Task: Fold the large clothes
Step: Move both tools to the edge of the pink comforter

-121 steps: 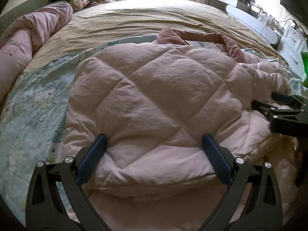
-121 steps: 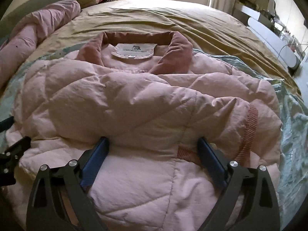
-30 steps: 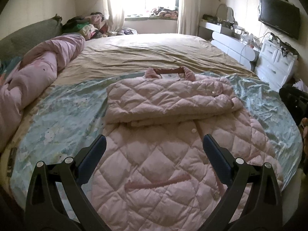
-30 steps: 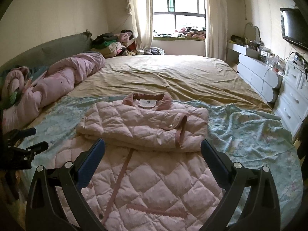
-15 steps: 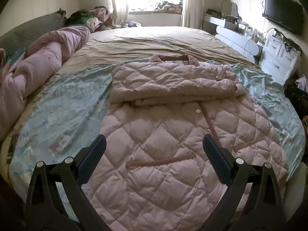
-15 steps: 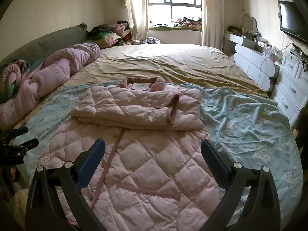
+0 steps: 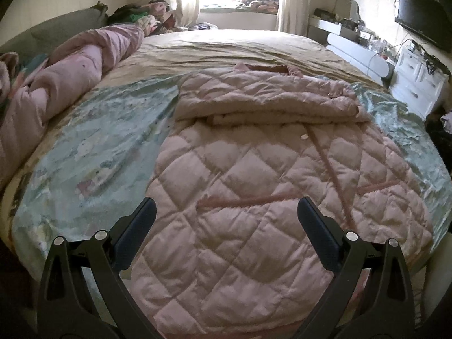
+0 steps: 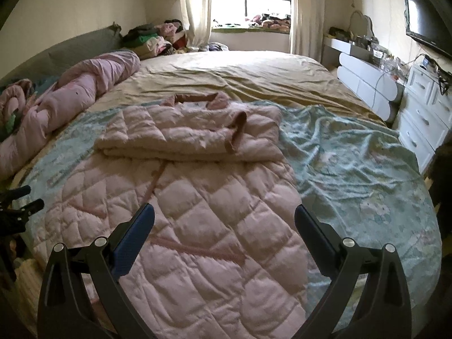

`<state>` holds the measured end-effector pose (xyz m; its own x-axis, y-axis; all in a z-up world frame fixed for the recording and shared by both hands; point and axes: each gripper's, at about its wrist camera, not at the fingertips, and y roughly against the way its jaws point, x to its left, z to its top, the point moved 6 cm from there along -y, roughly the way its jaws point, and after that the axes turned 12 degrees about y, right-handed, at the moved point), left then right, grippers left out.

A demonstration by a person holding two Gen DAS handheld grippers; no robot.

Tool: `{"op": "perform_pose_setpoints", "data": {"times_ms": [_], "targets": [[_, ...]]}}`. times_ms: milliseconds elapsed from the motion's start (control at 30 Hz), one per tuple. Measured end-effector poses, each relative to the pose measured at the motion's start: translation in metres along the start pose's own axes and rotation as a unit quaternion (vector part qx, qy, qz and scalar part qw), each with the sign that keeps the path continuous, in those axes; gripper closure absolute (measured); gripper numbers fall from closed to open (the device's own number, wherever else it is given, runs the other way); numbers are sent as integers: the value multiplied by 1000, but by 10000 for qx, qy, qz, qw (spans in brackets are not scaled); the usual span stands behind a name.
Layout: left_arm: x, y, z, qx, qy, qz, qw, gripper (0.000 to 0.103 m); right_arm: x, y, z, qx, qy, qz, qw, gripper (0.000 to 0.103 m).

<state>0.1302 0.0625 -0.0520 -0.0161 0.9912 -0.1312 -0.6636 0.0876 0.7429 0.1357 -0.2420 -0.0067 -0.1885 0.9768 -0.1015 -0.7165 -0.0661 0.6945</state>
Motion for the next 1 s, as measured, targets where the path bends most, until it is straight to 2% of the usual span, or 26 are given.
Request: {"op": "perform_pose_setpoints", "data": {"times_ms": [333,567,700,1000], "targets": [[37,-13,-32,283,254,262,9989,9,-13,-13,-48,463,-30,-198,9987,4],[76,-21,-59,383,282,662,9967,9,-23,-22,-89,885,-99,-237,9957,4],[92,-24,-68,492,473,700,9952,9,-31,-27,-115,1160,-142,-305,9927,4],[106,-19,-78,549,562,868,9931,9,-40,-31,-158,1520,-190,-252,9879,4]]}}
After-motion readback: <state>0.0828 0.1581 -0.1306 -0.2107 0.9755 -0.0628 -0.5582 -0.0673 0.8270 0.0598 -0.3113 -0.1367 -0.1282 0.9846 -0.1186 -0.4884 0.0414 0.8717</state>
